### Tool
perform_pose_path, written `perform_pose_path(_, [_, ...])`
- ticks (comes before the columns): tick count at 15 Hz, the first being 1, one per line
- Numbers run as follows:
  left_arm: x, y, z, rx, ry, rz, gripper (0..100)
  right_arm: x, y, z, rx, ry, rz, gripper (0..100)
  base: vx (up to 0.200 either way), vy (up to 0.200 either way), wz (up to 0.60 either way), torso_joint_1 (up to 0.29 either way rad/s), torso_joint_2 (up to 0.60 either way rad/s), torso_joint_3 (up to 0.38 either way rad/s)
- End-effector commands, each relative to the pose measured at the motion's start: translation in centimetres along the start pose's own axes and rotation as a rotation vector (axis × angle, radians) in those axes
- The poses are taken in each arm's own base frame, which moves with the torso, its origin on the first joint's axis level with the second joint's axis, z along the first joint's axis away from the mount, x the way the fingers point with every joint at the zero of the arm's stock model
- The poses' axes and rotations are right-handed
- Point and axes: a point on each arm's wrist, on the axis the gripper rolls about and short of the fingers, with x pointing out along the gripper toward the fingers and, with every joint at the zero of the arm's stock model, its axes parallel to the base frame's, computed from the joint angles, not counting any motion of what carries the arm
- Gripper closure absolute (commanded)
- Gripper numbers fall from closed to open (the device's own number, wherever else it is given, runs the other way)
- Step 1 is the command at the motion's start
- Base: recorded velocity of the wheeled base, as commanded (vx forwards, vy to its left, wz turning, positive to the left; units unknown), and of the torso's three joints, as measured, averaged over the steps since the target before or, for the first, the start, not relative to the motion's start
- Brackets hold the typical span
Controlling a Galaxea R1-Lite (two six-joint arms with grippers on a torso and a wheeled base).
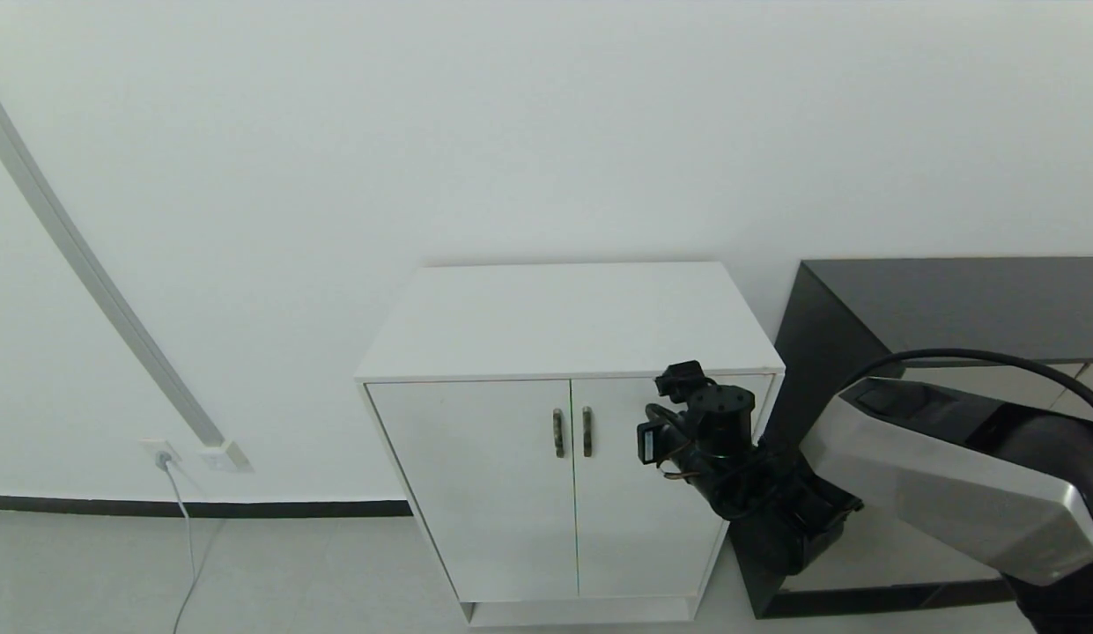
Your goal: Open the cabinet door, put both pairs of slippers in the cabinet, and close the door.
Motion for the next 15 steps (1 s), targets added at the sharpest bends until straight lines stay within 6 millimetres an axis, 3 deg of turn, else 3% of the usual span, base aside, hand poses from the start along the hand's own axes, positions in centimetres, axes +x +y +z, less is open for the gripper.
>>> perform_pose_path(1, [0.0,0.0,0.0,0.001,0.001,0.000,100,-2.0,0.0,1.7,-0.001,-0.009,0.004,100,0.000,0.000,0.00,0.000,0.00,0.000])
perform_pose_path(4, [0.0,0.0,0.0,0.001,0.001,0.000,100,-5.0,-0.6,3.5,-0.007,-0.048,-0.017,100,0.000,0.000,0.00,0.000,0.00,0.000])
perform_pose_path(7, [0.0,0.0,0.0,-0.001,0.001,0.003,100,-9.9,-2.9,5.7,-0.020,-0.069,-0.076,100,0.000,0.000,0.00,0.000,0.00,0.000])
perform_pose_path(15, [0.0,0.0,0.0,-0.001,0.001,0.001,100,-18.9,-11.0,7.7,0.012,-0.085,-0.337,100,0.000,0.000,0.00,0.000,0.00,0.000])
